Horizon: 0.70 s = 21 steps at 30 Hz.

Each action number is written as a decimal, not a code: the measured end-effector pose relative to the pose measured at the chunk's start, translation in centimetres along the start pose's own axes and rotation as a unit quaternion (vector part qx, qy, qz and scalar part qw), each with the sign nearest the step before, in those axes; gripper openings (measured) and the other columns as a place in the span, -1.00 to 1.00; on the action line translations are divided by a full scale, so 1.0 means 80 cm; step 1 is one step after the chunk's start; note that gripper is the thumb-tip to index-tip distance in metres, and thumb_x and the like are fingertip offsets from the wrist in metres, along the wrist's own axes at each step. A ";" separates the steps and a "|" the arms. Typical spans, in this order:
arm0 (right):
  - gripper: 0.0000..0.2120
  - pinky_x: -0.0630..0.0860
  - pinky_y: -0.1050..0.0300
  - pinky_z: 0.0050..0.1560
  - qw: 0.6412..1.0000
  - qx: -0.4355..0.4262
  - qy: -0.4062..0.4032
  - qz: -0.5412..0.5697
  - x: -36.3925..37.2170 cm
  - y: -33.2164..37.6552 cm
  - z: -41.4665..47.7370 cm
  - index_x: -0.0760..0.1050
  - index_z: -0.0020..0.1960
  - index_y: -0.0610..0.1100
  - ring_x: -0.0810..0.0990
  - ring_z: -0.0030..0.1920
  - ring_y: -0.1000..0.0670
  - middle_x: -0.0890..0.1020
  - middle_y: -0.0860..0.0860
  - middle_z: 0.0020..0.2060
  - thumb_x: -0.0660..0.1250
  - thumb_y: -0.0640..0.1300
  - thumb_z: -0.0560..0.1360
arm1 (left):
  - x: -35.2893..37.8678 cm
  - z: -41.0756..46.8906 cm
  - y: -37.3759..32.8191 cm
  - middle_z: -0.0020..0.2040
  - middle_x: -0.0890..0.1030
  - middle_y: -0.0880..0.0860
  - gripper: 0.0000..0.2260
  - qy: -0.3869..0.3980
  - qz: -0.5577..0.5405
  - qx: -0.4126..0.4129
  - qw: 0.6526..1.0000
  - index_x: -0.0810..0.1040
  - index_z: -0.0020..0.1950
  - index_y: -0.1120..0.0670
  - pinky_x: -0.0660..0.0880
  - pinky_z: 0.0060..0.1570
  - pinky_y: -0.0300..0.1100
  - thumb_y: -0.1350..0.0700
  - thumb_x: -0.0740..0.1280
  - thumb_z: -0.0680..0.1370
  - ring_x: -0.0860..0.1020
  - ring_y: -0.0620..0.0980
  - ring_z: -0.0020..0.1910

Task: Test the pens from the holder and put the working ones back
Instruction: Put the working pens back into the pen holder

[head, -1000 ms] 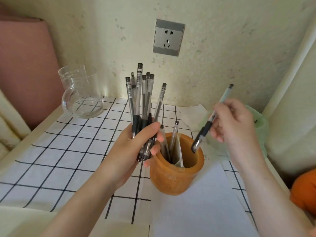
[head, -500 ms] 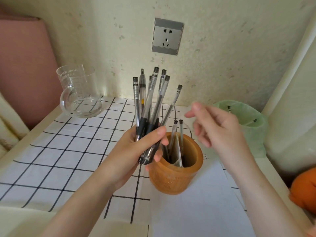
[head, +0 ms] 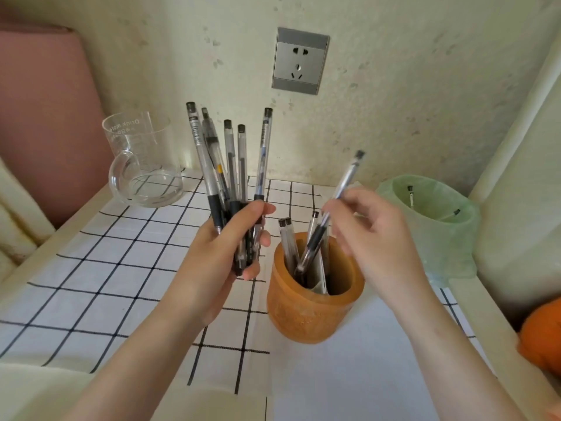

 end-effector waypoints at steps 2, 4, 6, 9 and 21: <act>-0.90 0.36 0.43 -0.39 0.993 -0.004 0.058 -0.101 0.016 -0.005 -0.005 0.58 -0.18 -0.03 0.46 -0.43 0.22 0.55 0.14 -0.42 0.34 -0.06 0.49 | 0.004 -0.001 0.003 -0.35 0.50 -0.01 -0.74 0.008 0.020 -0.008 1.000 0.61 -0.02 0.10 0.27 -0.59 -0.32 -0.03 0.33 0.41 0.40 -0.10 -0.36; -0.87 0.34 0.38 -0.42 0.979 -0.012 0.093 -0.182 0.023 -0.005 -0.008 0.58 -0.22 0.00 0.42 -0.46 0.20 0.49 0.15 -0.50 0.39 0.04 0.43 | 0.008 -0.003 0.007 -0.35 0.53 0.04 -0.70 0.017 0.036 -0.016 0.999 0.57 0.05 0.15 0.28 -0.58 -0.32 -0.02 0.33 0.43 0.44 -0.13 -0.39; -0.79 0.32 0.35 -0.44 0.974 -0.018 0.081 -0.212 0.018 -0.001 -0.007 0.59 -0.17 0.04 0.41 -0.47 0.19 0.46 0.13 -0.50 0.40 0.17 0.38 | 0.010 -0.004 0.010 -0.31 0.57 0.08 -0.69 0.027 0.039 -0.019 0.999 0.54 0.03 0.20 0.30 -0.57 -0.31 -0.01 0.31 0.45 0.49 -0.14 -0.39; -0.77 0.36 0.38 -0.41 0.995 -0.018 0.009 -0.101 0.003 0.008 -0.004 0.59 -0.11 -0.01 0.47 -0.43 0.15 0.54 0.12 -0.42 0.33 0.14 0.44 | 0.015 -0.005 0.009 -0.32 0.59 0.08 -0.68 0.047 0.049 -0.013 0.998 0.52 -0.01 0.24 0.33 -0.56 -0.31 -0.01 0.29 0.46 0.50 -0.11 -0.39; -0.84 0.27 0.36 -0.54 0.991 0.029 -0.015 0.133 -0.007 0.008 0.001 0.48 -0.21 -0.15 0.34 -0.56 0.12 0.46 0.07 -0.53 0.29 -0.16 0.54 | 0.007 -0.003 0.005 -0.34 0.61 0.00 -0.78 0.011 0.118 0.017 0.993 0.52 -0.07 0.17 0.32 -0.60 -0.29 0.02 0.31 0.45 0.48 -0.08 -0.52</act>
Point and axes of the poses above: each hand's wrist, its own z-axis towards the middle knuckle, its own x-axis out of the palm, y = z × x, the point moved 7 cm from there along z, towards the middle knuckle
